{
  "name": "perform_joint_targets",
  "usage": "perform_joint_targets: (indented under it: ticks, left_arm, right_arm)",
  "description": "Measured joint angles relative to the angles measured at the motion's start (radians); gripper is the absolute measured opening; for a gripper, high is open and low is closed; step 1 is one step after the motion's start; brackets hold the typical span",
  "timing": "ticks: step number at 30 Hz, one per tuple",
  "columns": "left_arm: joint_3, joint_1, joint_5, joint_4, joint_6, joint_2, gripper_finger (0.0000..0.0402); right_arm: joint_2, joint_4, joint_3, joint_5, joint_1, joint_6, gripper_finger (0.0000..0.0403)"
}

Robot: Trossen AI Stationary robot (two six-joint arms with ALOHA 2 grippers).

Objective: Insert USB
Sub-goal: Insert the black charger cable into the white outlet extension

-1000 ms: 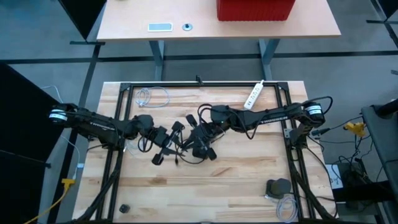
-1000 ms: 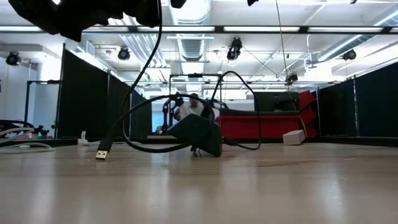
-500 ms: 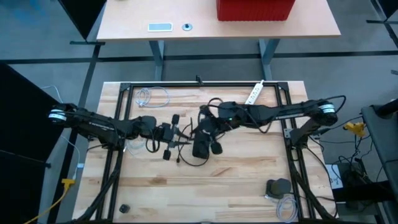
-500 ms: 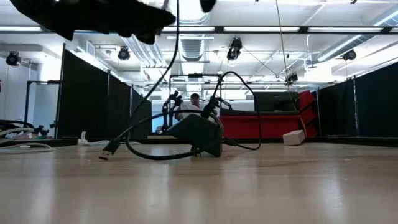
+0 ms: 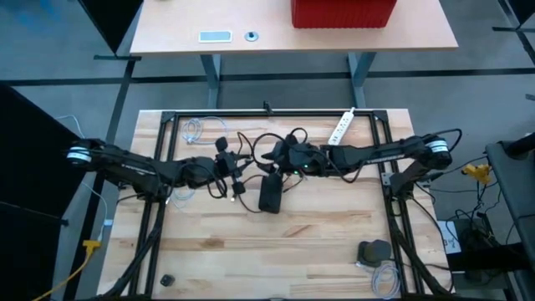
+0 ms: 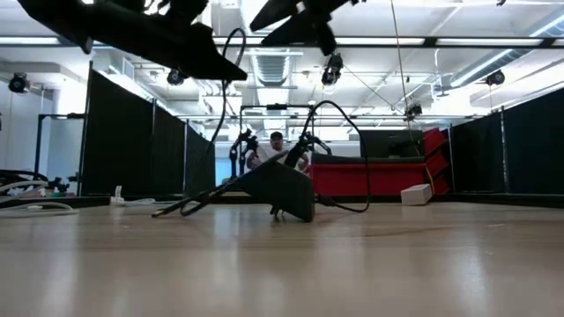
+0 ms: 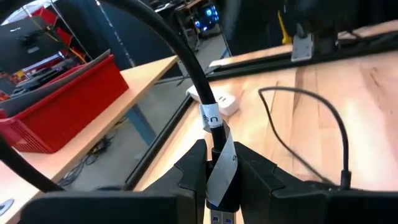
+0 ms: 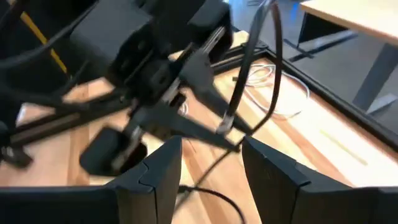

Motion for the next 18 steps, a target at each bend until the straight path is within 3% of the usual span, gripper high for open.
perform_joint_targets:
  ticks: [10, 18]
  left_arm:
    - [0.0, -0.002, -0.047, 0.004, 0.003, 0.013, 0.0052]
    - [0.0, -0.002, -0.053, 0.009, 0.003, 0.013, 0.0052]
  right_arm:
    - [0.093, 0.073, 0.0, 0.001, -0.052, 0.108, 0.0149]
    - [0.133, 0.131, 0.014, -0.014, -0.054, 0.114, 0.0112]
